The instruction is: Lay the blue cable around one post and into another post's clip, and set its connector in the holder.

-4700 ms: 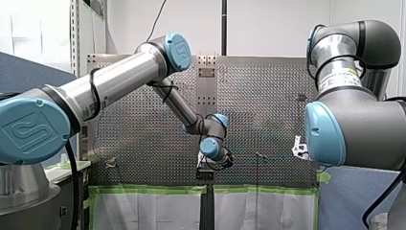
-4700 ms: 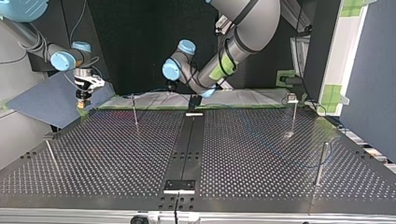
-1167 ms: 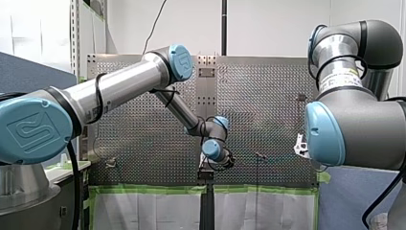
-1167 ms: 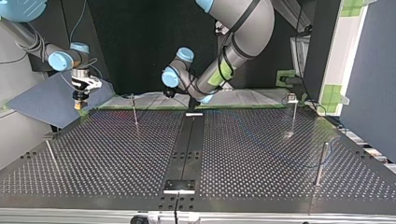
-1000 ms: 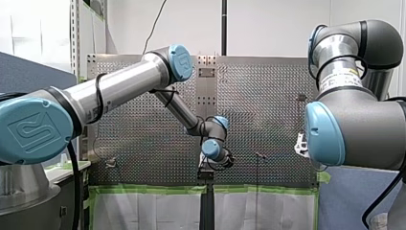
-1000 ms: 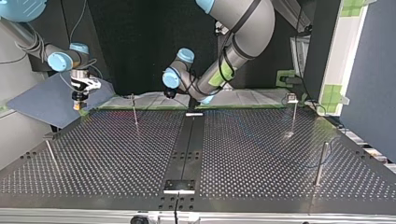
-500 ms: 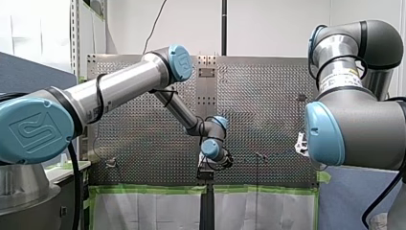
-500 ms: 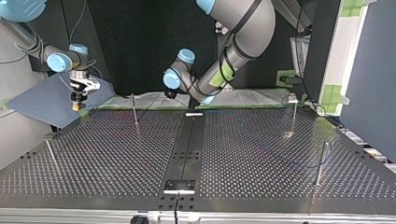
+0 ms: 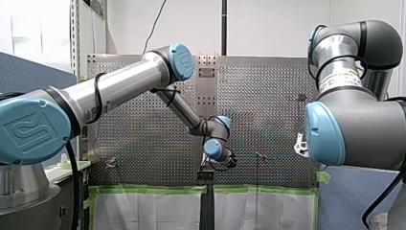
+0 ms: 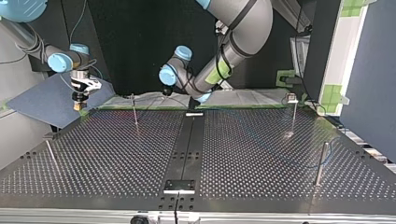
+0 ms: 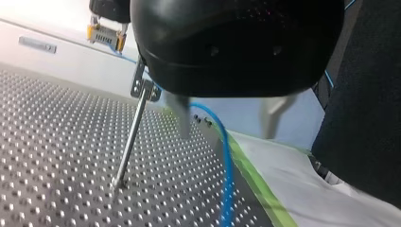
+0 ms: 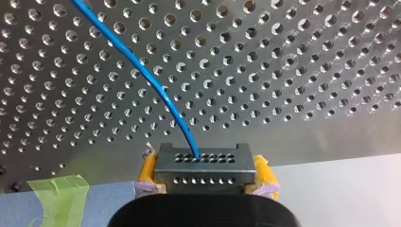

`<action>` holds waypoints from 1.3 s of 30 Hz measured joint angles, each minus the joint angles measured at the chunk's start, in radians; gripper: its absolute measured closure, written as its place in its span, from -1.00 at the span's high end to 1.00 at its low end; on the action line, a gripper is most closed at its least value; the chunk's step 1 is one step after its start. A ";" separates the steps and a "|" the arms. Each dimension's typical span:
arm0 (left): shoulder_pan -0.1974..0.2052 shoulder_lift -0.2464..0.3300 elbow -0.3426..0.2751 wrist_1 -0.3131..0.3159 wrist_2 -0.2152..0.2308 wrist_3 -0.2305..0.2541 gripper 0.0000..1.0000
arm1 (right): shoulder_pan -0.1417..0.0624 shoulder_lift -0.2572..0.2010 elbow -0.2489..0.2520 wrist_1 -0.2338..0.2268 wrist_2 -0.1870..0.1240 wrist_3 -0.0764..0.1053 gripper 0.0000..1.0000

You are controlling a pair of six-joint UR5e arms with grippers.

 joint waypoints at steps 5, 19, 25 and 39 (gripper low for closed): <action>-0.014 0.021 -0.003 -0.004 -0.001 0.010 1.00 | 0.003 0.000 0.000 0.002 0.000 -0.003 -1.00; -0.055 0.096 -0.110 0.030 0.036 0.012 1.00 | 0.008 0.000 0.000 0.004 -0.002 -0.001 -1.00; -0.071 0.097 -0.159 0.041 0.064 -0.002 1.00 | 0.010 0.000 0.000 0.005 -0.003 0.003 -1.00; -0.074 0.097 -0.169 0.047 0.052 -0.033 1.00 | 0.011 0.002 0.000 0.003 -0.005 0.010 -1.00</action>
